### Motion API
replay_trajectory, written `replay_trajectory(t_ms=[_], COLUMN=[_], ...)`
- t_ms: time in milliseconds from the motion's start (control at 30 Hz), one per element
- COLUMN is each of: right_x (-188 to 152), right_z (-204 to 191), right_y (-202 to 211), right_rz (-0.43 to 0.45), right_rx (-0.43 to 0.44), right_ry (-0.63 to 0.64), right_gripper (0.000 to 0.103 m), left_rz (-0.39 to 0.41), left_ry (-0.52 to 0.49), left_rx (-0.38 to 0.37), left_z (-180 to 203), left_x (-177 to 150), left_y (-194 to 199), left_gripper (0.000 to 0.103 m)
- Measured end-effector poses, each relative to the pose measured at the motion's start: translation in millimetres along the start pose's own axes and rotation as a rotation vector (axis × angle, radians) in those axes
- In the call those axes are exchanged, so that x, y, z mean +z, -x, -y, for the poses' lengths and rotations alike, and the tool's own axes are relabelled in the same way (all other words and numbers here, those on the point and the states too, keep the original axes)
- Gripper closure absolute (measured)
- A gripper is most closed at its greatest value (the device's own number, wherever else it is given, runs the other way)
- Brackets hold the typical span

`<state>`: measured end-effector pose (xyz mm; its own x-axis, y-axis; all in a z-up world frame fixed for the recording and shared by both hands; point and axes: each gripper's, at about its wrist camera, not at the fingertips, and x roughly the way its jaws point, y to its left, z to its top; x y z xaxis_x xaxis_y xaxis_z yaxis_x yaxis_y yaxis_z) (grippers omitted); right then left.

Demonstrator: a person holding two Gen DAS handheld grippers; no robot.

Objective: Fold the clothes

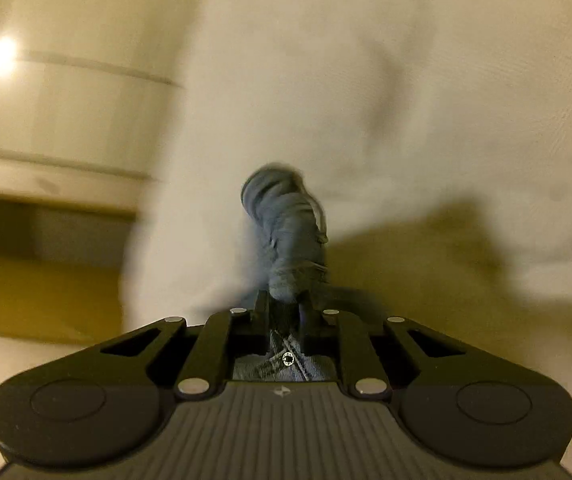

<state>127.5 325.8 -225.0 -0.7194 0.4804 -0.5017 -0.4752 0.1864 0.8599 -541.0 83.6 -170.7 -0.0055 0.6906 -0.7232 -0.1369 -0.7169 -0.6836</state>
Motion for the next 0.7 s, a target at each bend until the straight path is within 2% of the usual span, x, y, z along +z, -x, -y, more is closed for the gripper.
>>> replay_trajectory(t_ms=[100,167,233,333,400,433,467,500,533,600,700], right_x=[5,10,14,20,16,14,10,6,-1,-18,-66], right_z=[-76,-123,-171,-247,-304,-325,-342,-351,-349,-336,-287], right_y=[-8,-11,-13,-4,25,36,41,43,39,25,-35], right_rz=[0.05,0.099,0.149,0.245,0.347,0.364,0.358,0.331,0.287,0.204,0.057], right_rx=[0.139,0.27,0.401,0.606,0.634,0.606,0.542,0.477,0.405,0.265,0.055], right_ry=[0.051,0.067,0.083,0.138,0.27,0.309,0.349,0.384,0.394,0.401,0.367], right_gripper=[0.093,0.095,0.101,0.102,0.102,0.102,0.101,0.09,0.064,0.036,0.037], left_rz=[0.113,0.214,0.319,0.461,0.487,0.494,0.488,0.463,0.433,0.352,0.232], left_ry=[-0.096,-0.157,-0.218,-0.307,-0.349,-0.368,-0.379,-0.375,-0.368,-0.327,-0.225], left_rx=[-0.036,-0.074,-0.114,-0.175,-0.203,-0.21,-0.206,-0.199,-0.19,-0.15,-0.023], left_z=[46,79,112,159,171,174,171,161,150,117,46], left_x=[56,93,130,180,194,198,200,199,198,193,180], left_y=[36,78,122,190,221,233,237,235,232,213,172], left_gripper=[0.102,0.102,0.102,0.102,0.102,0.102,0.102,0.102,0.102,0.102,0.102])
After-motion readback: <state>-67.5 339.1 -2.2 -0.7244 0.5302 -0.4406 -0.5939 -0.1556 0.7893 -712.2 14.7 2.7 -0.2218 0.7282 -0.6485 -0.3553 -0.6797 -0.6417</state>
